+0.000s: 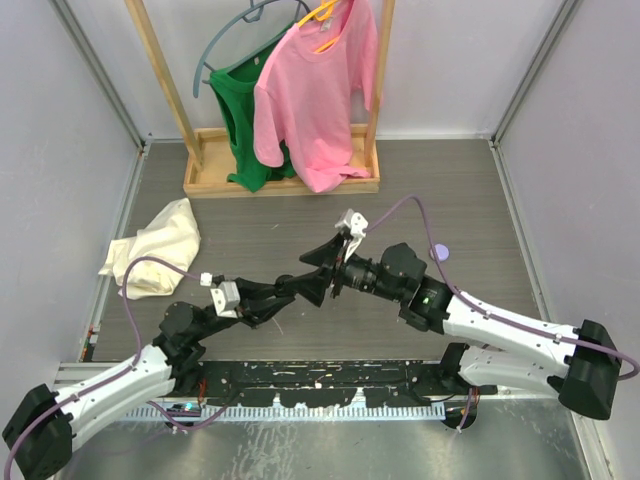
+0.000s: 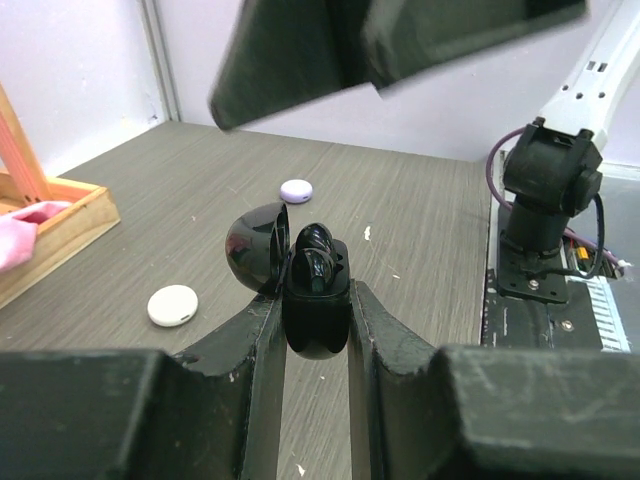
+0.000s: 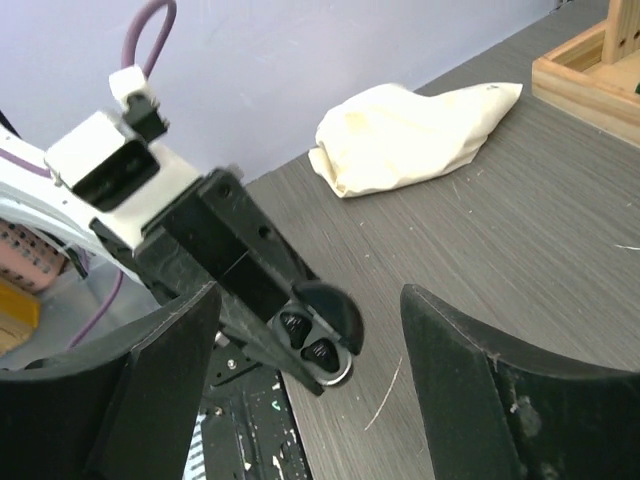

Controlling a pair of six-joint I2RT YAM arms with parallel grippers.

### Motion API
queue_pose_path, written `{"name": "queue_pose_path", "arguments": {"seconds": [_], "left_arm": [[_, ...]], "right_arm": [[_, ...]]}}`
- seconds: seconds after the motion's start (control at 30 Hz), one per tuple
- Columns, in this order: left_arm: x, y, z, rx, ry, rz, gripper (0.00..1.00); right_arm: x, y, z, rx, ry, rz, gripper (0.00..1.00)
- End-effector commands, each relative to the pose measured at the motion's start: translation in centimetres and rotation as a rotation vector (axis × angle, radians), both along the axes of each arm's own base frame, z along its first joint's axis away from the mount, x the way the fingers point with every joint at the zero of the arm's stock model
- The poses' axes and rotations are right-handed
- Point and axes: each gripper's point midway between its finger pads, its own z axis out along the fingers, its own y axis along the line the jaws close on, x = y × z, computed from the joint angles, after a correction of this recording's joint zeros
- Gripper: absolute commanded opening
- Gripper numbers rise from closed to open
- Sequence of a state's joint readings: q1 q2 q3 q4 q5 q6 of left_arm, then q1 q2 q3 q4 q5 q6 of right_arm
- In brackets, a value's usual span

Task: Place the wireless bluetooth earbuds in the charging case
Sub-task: Close the charging case.

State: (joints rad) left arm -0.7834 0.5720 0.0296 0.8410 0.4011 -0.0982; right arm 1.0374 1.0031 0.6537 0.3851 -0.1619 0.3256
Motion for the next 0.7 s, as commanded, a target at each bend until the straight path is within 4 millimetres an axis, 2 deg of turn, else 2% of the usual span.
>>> {"name": "queue_pose_path", "arguments": {"seconds": [0.0, 0.1, 0.27, 0.5, 0.67], "left_arm": [[-1.0, -0.3, 3.6, -0.07, -0.086, -0.053, 0.0], [-1.1, -0.5, 3.5, -0.062, -0.084, -0.07, 0.0], [-1.3, -0.8, 3.4, -0.057, -0.084, -0.088, 0.0], [-1.1, -0.7, 3.4, -0.058, -0.081, -0.078, 0.0], [-0.8, -0.7, 3.1, -0.051, -0.066, -0.064, 0.0]], "right_arm": [[0.1, -0.2, 2.0, 0.038, 0.092, 0.099, 0.79], [0.2, -0.1, 1.4, 0.047, 0.17, 0.164, 0.79], [-1.1, 1.1, 0.9, 0.064, 0.239, 0.319, 0.79], [-1.3, 2.1, -0.5, 0.043, 0.318, 0.393, 0.76], [-1.8, 2.1, -0.2, 0.05, 0.317, 0.427, 0.74]]}}
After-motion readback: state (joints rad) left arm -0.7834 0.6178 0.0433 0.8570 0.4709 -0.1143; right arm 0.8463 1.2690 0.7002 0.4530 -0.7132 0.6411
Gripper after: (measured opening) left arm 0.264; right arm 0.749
